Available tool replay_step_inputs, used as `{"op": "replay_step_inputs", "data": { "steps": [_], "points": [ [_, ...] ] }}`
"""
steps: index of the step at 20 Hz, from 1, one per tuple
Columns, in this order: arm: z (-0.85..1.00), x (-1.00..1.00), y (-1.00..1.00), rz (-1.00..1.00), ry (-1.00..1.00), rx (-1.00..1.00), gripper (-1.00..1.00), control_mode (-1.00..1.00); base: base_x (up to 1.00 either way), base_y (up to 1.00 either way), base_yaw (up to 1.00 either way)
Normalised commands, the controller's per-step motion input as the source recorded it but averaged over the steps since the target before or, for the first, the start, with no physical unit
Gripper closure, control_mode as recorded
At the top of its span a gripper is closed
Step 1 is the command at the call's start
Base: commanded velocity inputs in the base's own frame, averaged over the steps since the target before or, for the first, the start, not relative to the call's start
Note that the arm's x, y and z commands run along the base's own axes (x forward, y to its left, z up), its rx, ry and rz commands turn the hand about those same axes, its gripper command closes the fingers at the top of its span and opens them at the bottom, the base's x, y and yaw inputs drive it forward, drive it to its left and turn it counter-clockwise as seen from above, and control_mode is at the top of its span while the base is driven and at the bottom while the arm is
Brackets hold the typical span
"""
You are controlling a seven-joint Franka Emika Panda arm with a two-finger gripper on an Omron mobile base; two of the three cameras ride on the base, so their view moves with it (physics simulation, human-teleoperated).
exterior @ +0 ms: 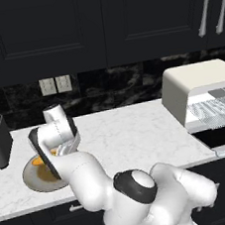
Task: Pick up the kebab skewer and baguette bread, and place them inside the toaster oven. Close the toaster oven door and start by setting the timer.
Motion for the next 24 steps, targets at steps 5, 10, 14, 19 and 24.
{"op": "replay_step_inputs", "data": {
  "steps": [5,10,14,19,24],
  "points": [
    [0.46,-0.75,-1.00,0.00,-0.09,0.10,1.00,-1.00,0.00,0.00,0.00],
    [0.61,-0.48,-1.00,-0.09,0.00,0.02,1.00,-1.00,0.00,0.00,0.00],
    [0.44,-0.44,-1.00,-0.24,0.00,0.00,1.00,-1.00,0.00,0.00,0.00],
    [0.22,-0.13,-1.00,-0.36,0.00,0.00,1.00,-1.00,0.00,0.00,0.00],
    [0.07,0.00,-1.00,-0.55,0.00,0.00,1.00,-1.00,0.00,0.00,0.00]
  ]
}}
